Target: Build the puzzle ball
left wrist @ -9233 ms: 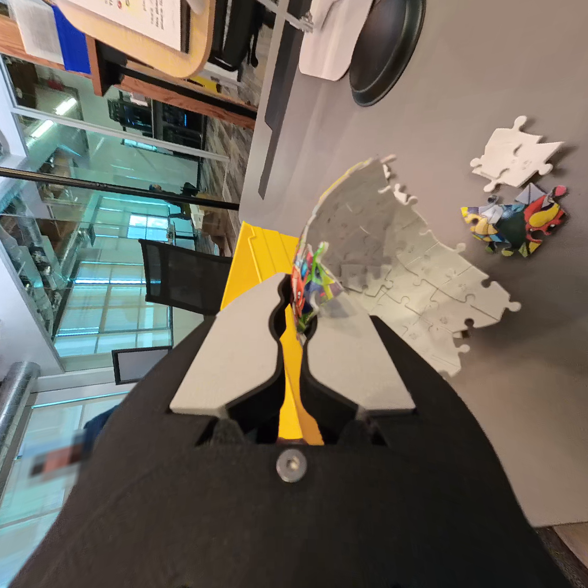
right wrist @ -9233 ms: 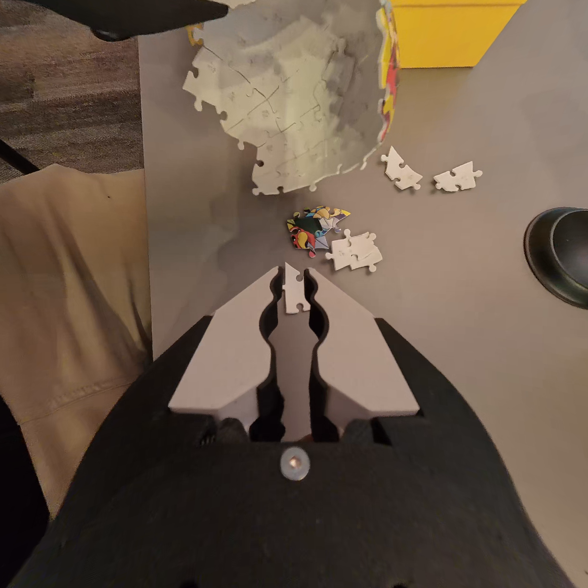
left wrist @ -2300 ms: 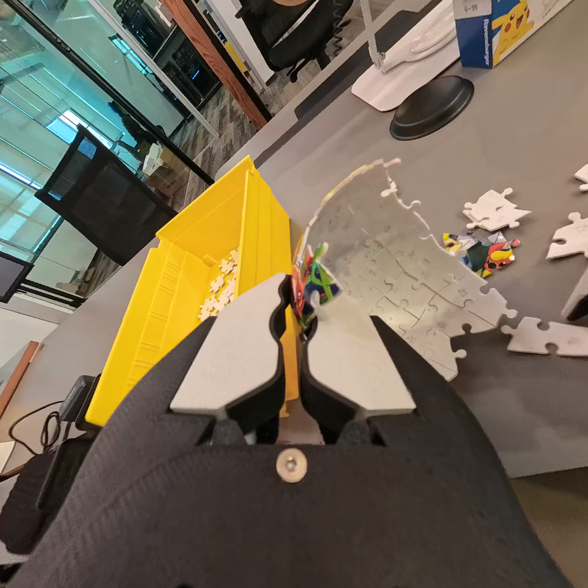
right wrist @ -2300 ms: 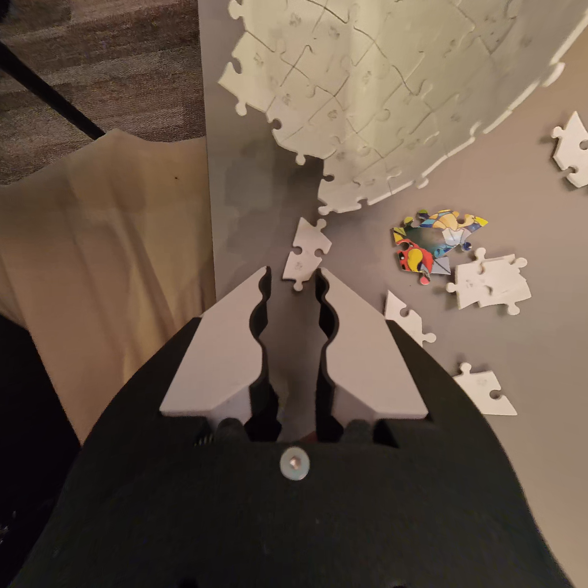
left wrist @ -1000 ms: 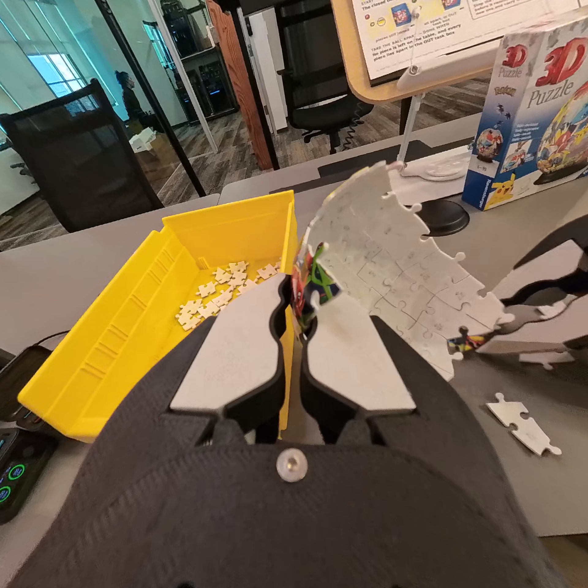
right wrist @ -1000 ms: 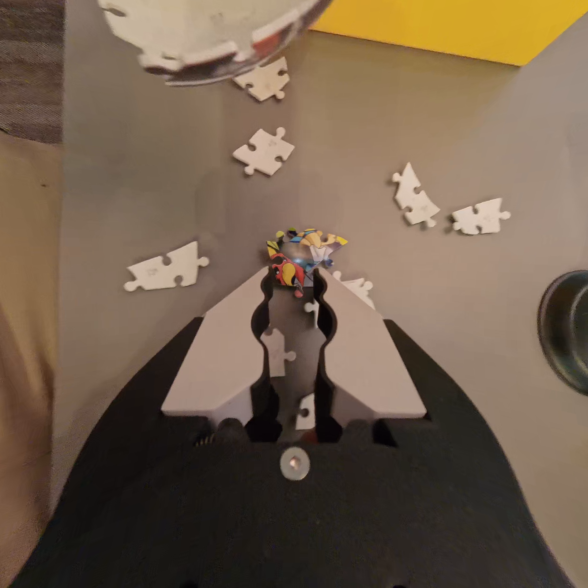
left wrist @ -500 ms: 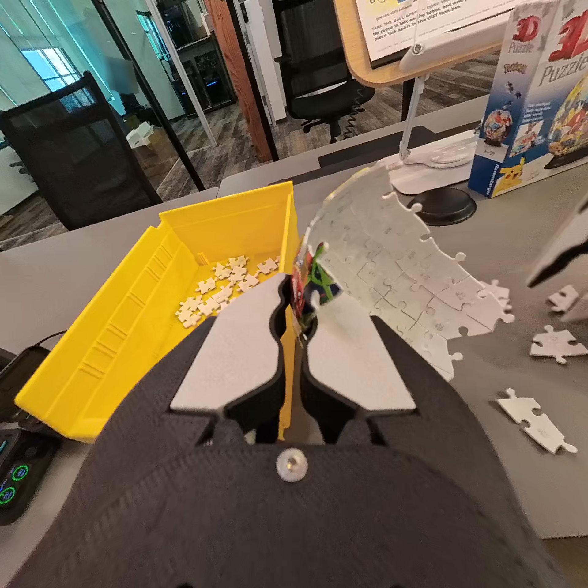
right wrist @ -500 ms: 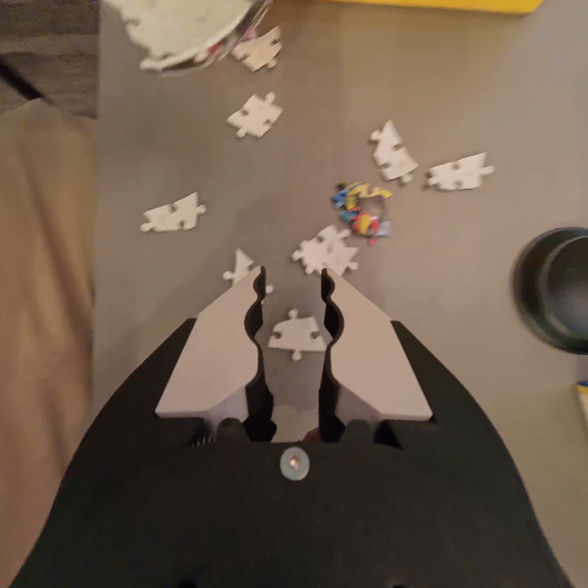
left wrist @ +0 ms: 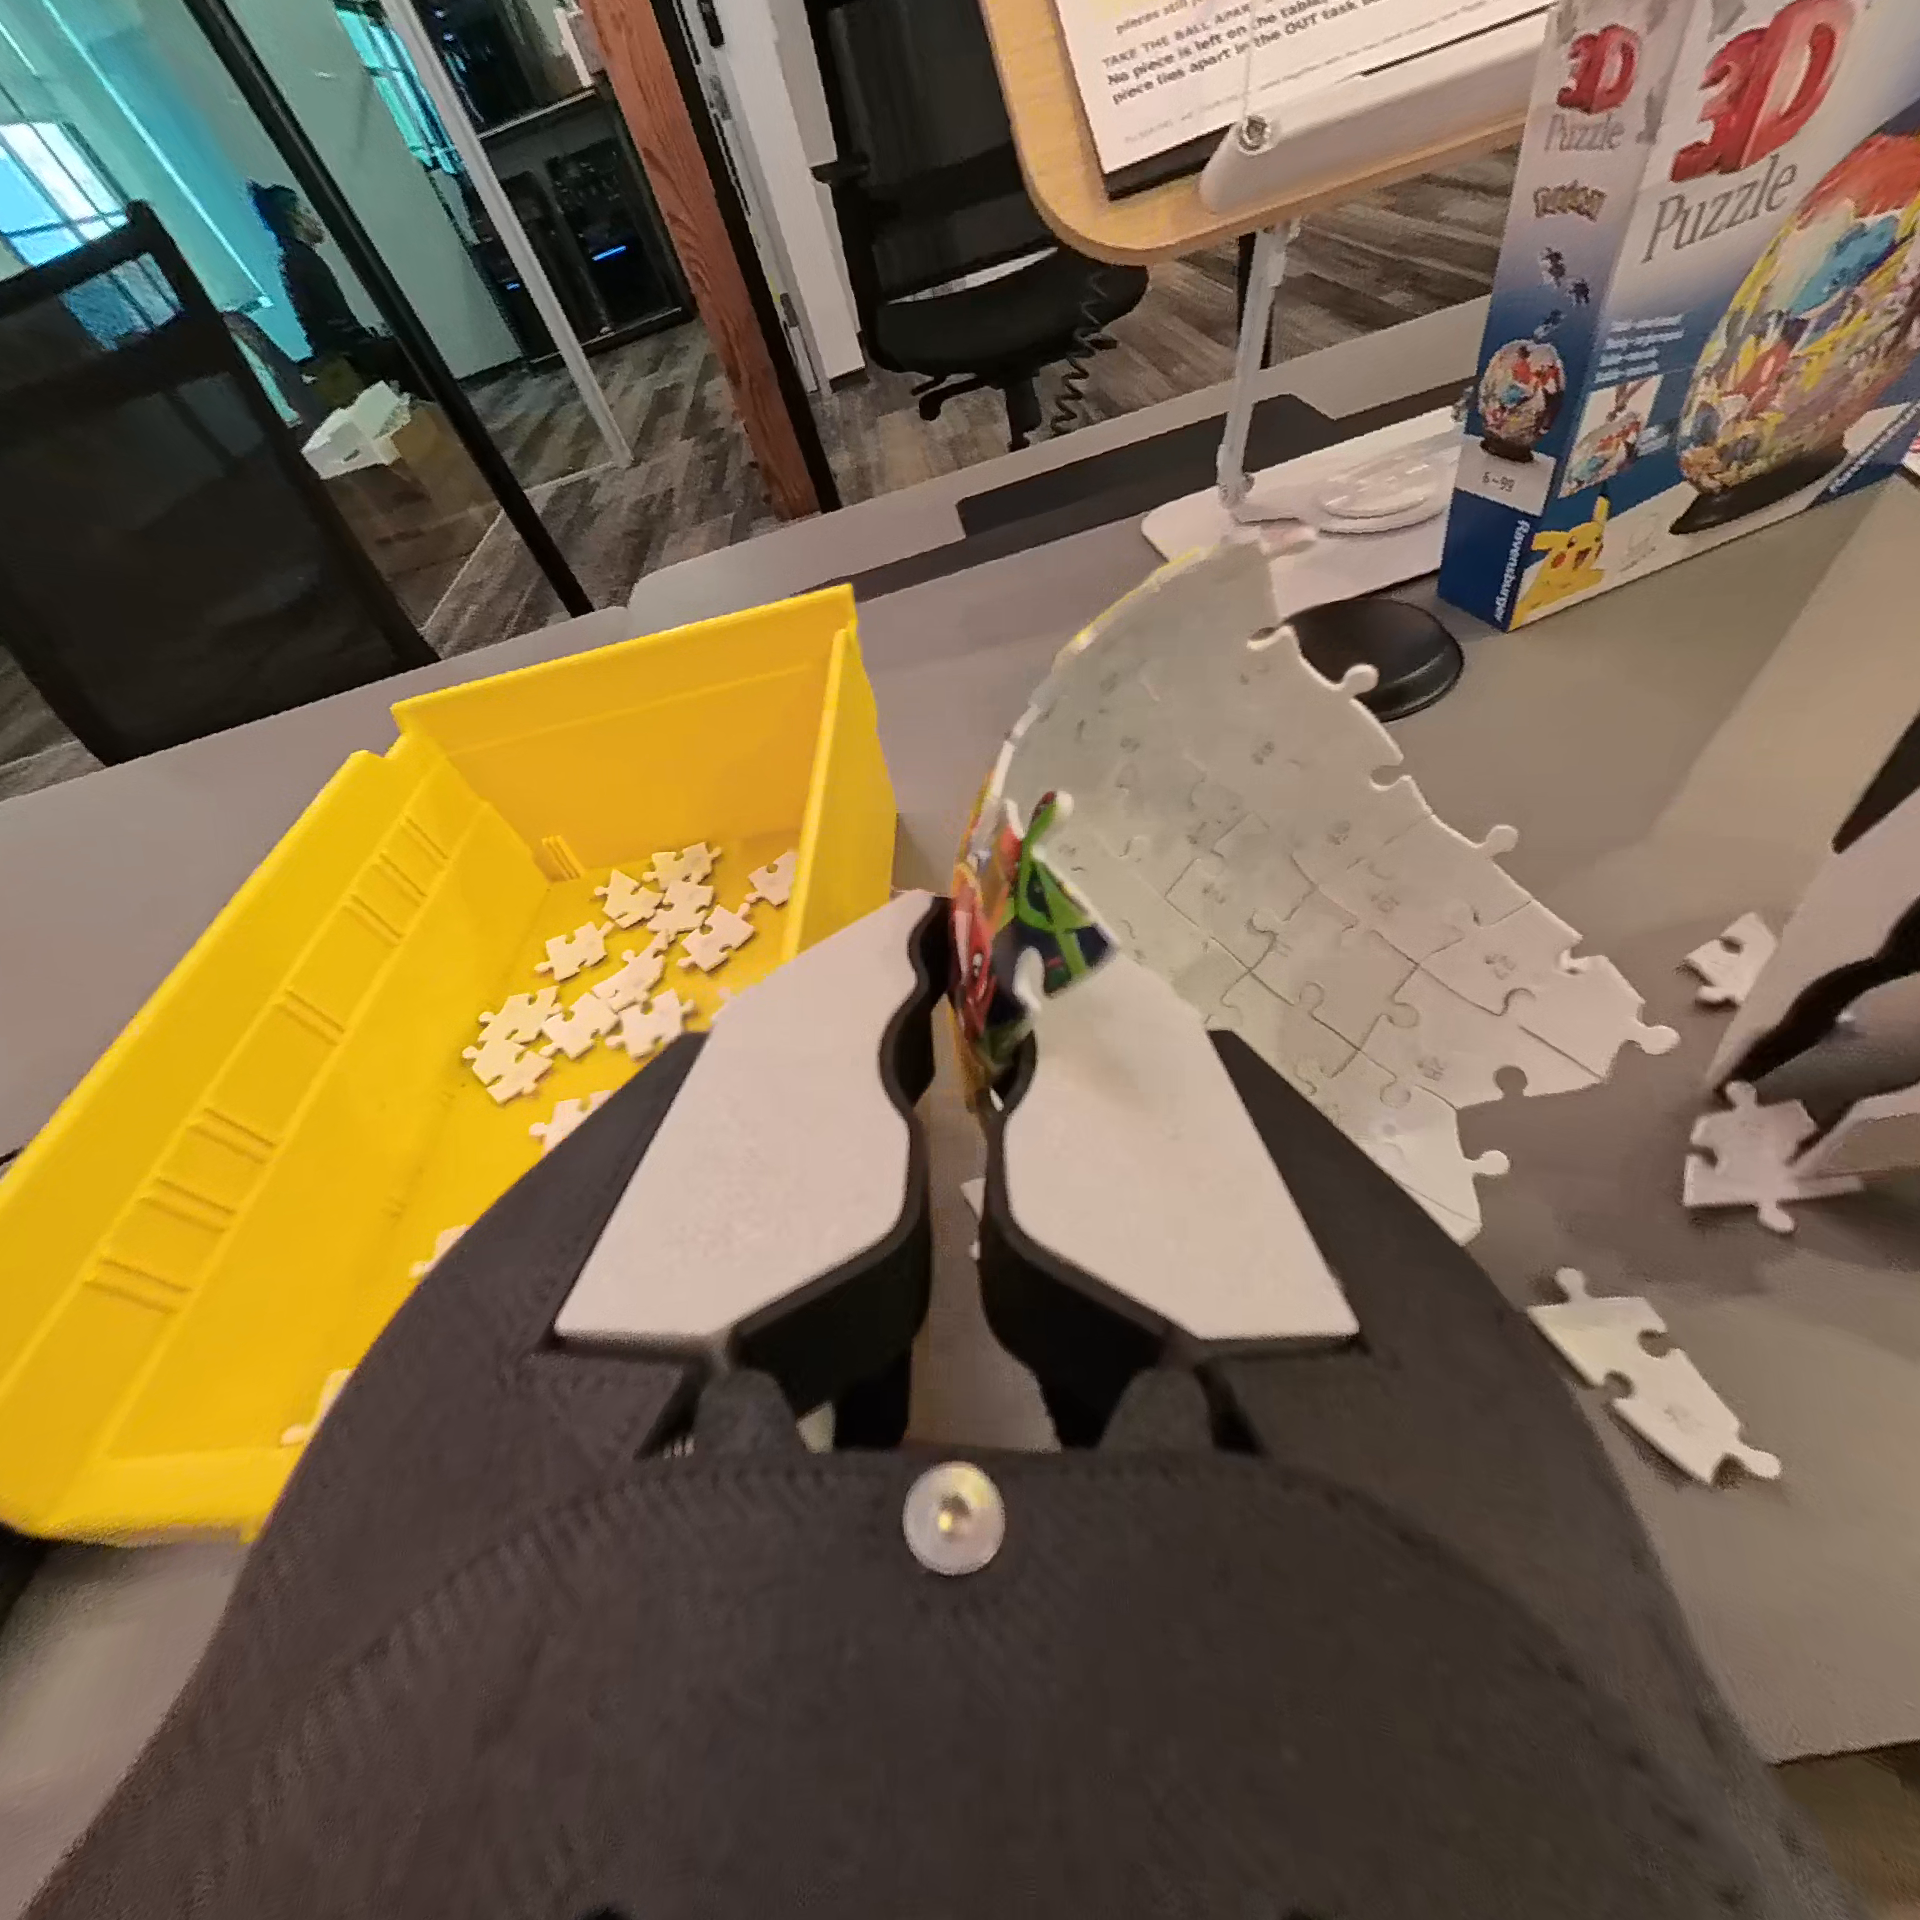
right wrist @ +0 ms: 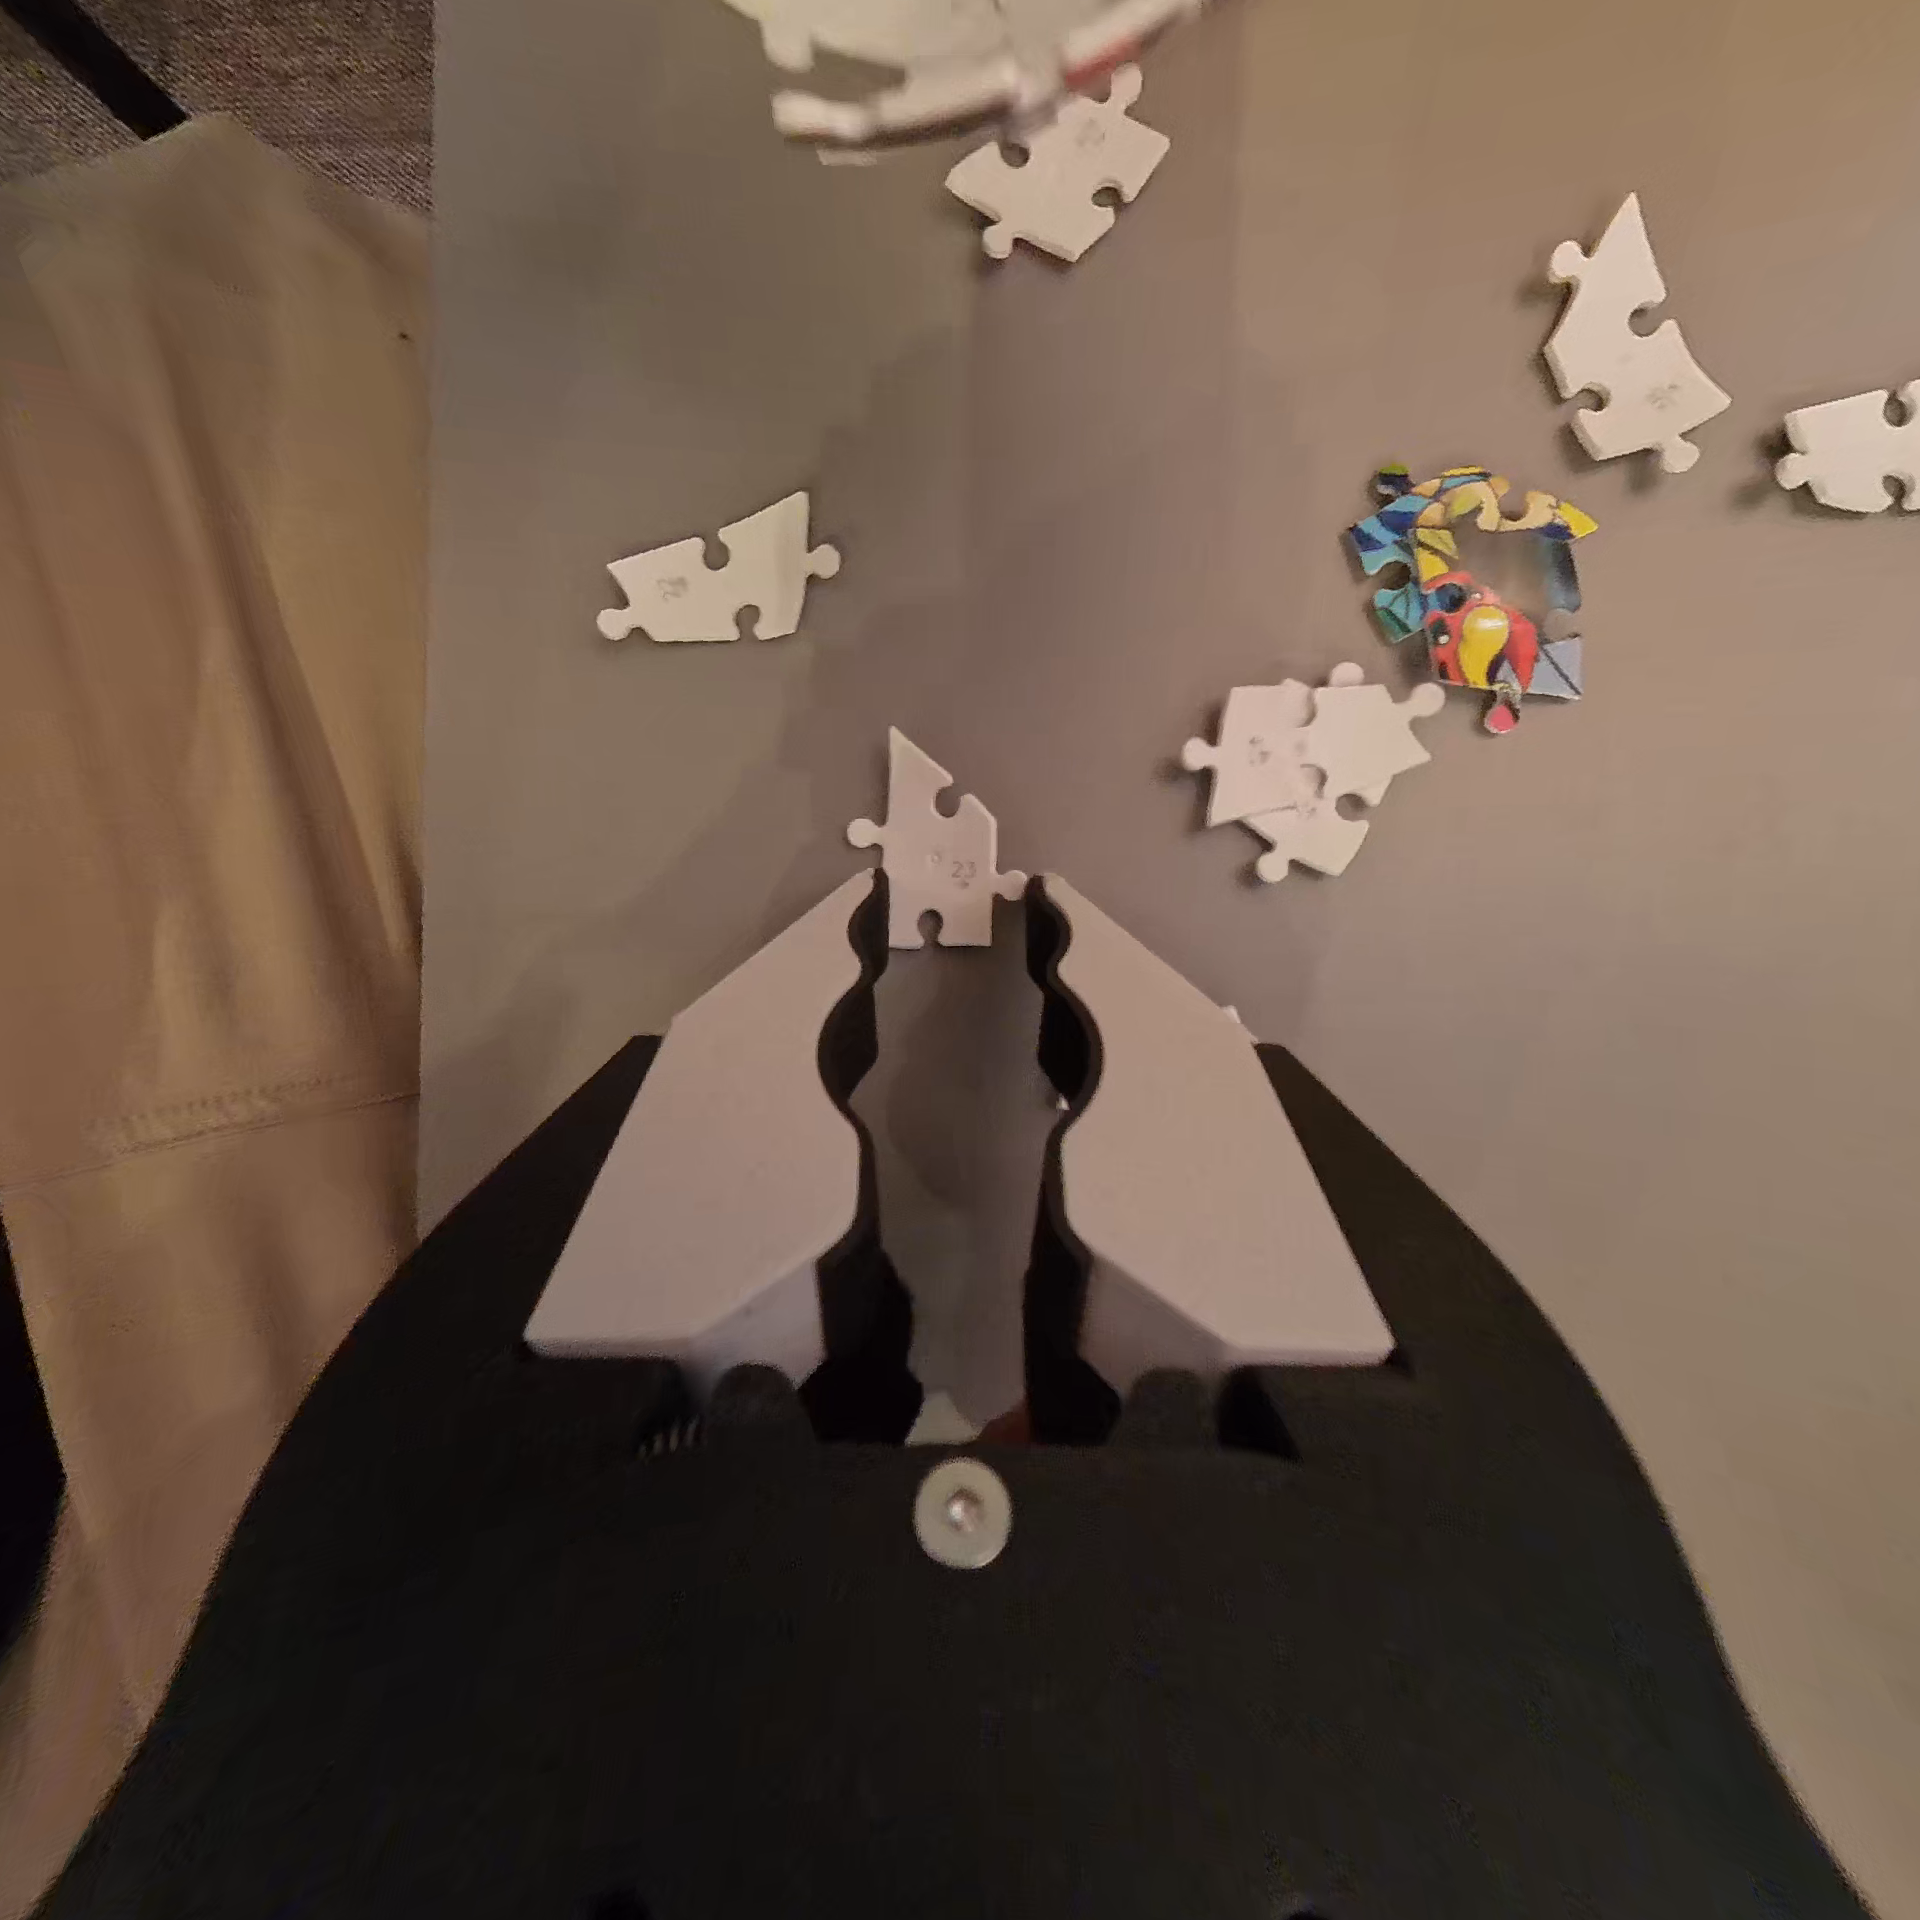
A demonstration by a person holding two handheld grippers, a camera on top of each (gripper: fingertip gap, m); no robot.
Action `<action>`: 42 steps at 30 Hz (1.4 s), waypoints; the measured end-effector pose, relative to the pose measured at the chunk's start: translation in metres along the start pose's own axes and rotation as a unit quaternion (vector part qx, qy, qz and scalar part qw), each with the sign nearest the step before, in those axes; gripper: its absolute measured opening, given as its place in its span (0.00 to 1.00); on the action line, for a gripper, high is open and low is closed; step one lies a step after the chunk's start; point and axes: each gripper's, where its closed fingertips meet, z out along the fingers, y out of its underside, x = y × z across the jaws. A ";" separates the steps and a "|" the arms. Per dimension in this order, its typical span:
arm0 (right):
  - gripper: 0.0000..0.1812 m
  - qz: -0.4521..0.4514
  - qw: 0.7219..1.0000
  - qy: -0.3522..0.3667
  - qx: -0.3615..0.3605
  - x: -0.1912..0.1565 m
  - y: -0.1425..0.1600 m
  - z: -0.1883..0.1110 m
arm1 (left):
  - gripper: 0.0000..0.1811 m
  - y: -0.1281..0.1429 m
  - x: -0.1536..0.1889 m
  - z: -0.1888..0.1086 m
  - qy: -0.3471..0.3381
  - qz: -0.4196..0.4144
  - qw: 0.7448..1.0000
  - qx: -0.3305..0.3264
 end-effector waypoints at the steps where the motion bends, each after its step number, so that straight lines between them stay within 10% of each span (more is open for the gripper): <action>1: 0.10 0.001 1.000 -0.001 0.002 -0.002 0.000 -0.001 | 0.02 0.000 0.004 0.002 0.006 -0.005 1.000 0.001; 14: 0.30 0.241 0.943 -0.064 0.220 0.006 -0.042 -0.052 | 0.02 -0.024 0.055 0.041 0.038 -0.013 0.998 0.045; 24: 0.13 0.363 0.881 -0.028 0.303 0.058 -0.038 -0.064 | 0.02 -0.044 0.088 0.047 0.044 0.061 0.994 0.080; 42: 0.00 0.378 0.876 0.061 0.293 0.099 -0.021 -0.068 | 0.24 -0.024 0.110 0.047 0.074 0.070 0.994 0.035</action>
